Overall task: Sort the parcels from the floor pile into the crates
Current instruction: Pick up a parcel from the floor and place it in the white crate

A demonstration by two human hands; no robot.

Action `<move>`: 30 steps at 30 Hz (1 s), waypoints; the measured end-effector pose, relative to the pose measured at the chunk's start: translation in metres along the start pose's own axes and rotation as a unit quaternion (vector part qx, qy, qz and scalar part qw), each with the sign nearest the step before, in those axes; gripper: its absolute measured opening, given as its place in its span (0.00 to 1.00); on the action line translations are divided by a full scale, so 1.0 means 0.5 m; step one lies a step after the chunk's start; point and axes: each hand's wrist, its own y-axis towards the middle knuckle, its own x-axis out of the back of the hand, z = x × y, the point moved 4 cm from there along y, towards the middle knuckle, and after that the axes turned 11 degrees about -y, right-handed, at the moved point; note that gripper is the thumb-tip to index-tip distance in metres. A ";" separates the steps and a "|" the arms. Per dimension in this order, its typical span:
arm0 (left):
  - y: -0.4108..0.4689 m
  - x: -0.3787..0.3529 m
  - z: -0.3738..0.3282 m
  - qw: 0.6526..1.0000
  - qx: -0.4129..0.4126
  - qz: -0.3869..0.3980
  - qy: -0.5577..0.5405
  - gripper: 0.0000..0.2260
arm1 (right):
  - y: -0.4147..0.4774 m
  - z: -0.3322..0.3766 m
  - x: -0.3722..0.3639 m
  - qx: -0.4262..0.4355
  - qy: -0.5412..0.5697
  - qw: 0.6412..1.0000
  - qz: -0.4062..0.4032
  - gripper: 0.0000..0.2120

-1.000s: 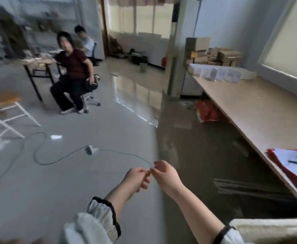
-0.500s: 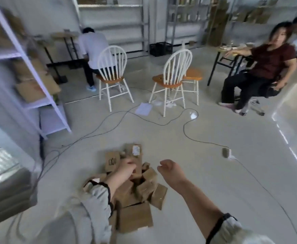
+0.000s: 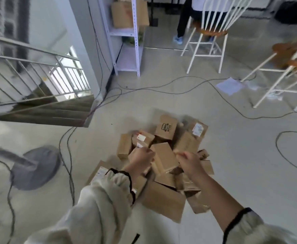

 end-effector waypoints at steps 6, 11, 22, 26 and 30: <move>0.275 -0.145 0.412 0.999 0.008 0.009 0.030 0.06 | 0.287 -0.284 -0.294 -0.027 0.006 0.999 -0.024 0.07; 0.486 -0.199 0.582 0.997 -0.033 -0.055 0.047 0.12 | 0.516 -0.427 -0.362 -0.010 0.066 0.993 -0.098 0.15; 0.607 -0.252 0.656 0.991 0.034 -0.043 -0.125 0.27 | 0.589 -0.419 -0.455 0.087 -0.252 0.960 -0.081 0.40; 0.606 -0.226 0.612 0.989 0.026 -0.043 -0.142 0.21 | 0.594 -0.415 -0.440 0.112 -0.220 0.965 -0.091 0.38; 0.577 -0.161 0.543 0.985 -0.013 -0.050 -0.167 0.11 | 0.575 -0.432 -0.445 0.035 0.030 0.999 0.021 0.32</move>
